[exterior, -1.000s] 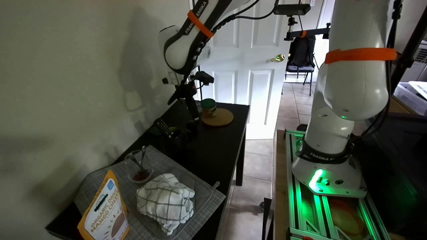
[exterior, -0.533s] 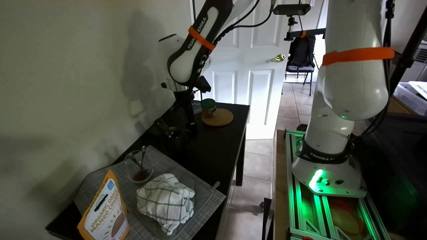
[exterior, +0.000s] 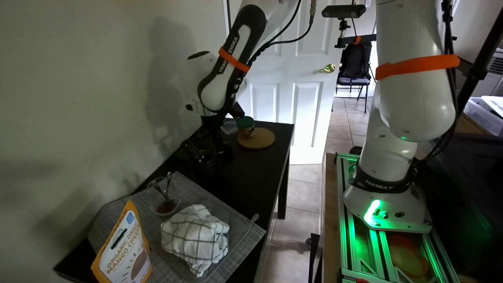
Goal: Put the black cup on the brown mat
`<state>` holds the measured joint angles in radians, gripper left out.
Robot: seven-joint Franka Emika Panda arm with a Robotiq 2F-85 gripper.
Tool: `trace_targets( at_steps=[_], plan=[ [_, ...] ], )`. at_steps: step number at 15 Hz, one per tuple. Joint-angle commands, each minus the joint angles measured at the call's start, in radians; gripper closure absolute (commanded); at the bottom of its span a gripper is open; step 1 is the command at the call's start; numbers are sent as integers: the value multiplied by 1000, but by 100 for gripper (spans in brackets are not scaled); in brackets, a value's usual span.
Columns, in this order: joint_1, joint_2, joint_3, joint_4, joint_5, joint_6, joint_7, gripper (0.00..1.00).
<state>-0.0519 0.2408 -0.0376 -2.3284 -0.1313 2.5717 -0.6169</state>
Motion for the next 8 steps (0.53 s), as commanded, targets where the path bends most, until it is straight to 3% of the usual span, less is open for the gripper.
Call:
trace_targets(
  at_steps=[1,6,8],
  plan=[
    [-44,37,49,4,25,77,-97,1],
    [-84,63,103,9,58,109,-252,48],
    [-88,62,110,8,58,106,-294,62]
  ],
)
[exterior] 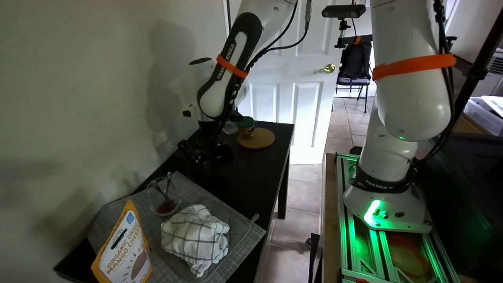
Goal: Put the black cup on the brown mat
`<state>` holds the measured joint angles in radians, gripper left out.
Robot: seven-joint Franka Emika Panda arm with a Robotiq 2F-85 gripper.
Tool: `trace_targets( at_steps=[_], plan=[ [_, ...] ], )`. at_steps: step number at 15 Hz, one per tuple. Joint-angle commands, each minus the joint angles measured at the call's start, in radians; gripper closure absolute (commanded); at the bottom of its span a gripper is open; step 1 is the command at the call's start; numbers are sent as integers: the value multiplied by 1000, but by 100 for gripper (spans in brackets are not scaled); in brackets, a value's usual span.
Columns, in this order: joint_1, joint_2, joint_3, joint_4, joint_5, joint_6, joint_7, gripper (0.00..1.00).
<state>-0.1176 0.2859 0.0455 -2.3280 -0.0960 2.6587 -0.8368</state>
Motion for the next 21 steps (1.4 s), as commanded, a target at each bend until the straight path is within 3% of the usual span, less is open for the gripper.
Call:
trace_targets(
  at_steps=[1,5,7,11,16,19,21],
  plan=[
    [-23,16,29,6,23,19,-89,71],
    [-23,5,32,-4,20,36,-148,99],
    [-25,-8,34,-17,23,50,-175,94],
    [-50,-38,51,-53,81,75,-238,94],
    [-107,-86,93,-103,277,54,-315,94],
    [-107,-108,75,-116,345,18,-288,94],
    [-91,-129,39,-127,333,-7,-227,94]
  ],
)
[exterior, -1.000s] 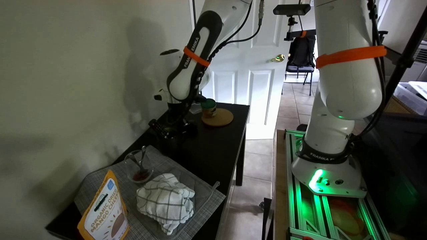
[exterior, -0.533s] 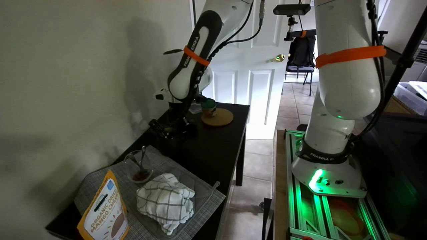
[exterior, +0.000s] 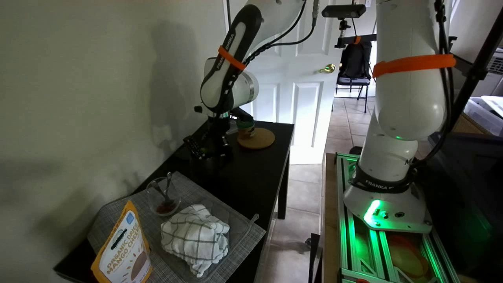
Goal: Put the black cup on the brown mat
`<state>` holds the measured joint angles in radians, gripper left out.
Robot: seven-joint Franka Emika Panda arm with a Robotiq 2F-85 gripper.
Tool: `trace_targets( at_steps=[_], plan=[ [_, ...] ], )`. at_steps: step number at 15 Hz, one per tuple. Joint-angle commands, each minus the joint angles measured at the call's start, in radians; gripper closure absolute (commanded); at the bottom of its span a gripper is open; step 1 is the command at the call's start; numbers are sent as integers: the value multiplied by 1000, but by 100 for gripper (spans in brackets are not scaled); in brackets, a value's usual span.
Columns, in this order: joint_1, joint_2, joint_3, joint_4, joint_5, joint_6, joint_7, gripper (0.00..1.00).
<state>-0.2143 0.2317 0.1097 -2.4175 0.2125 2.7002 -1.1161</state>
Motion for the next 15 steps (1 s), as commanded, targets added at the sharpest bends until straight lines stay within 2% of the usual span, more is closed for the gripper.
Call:
trace_targets(
  at_steps=[1,7,12,15],
  plan=[
    [13,-86,-46,-40,1,-66,90,94],
    [29,-165,-166,-27,-155,-226,327,94],
    [28,-202,-216,16,-257,-345,507,94],
    [31,-210,-224,41,-287,-401,595,94]
  ],
)
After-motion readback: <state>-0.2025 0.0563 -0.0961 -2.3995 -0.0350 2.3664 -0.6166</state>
